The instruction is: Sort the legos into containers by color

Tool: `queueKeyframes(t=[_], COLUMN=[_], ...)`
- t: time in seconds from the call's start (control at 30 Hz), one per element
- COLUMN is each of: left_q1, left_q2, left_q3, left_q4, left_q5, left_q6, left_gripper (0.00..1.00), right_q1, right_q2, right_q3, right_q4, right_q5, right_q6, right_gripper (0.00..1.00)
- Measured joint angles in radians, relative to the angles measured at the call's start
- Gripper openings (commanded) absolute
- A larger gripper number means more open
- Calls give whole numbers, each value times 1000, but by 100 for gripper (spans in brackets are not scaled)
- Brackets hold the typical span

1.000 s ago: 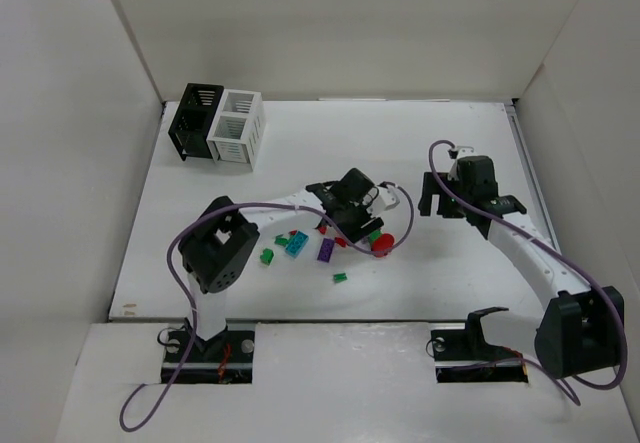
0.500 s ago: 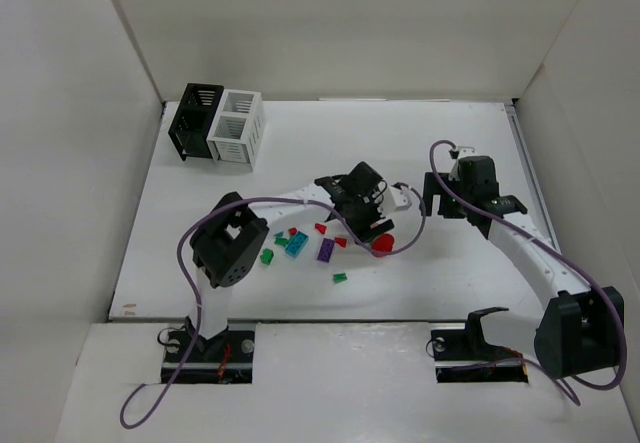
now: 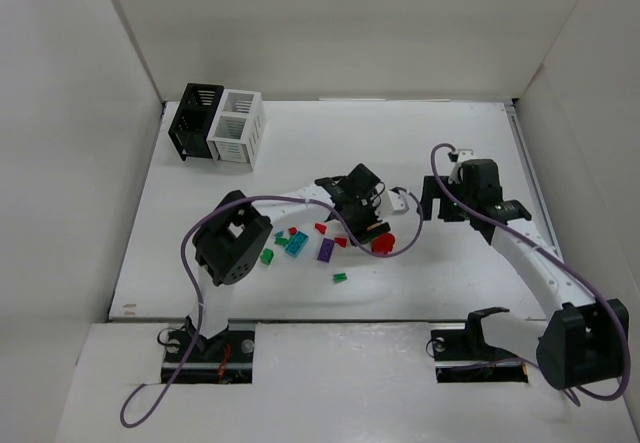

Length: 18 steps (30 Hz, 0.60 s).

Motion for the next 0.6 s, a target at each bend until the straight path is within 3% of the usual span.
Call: queueKeyframes(t=[0.43,0.6], left_q1=[2,2], left_q2=[1,8], left_q3=[0,1], left_q4=[2,16], left_q5=[63,81], left_q6=[12,-2], left_gripper=[62,55], right_q1=[0,0], right_q2=[-39,-39], right_q3=[0,0], right_q4=[-26,-36], right_q5=[30,47], right_q6=[8,8], right_gripper=[96,96])
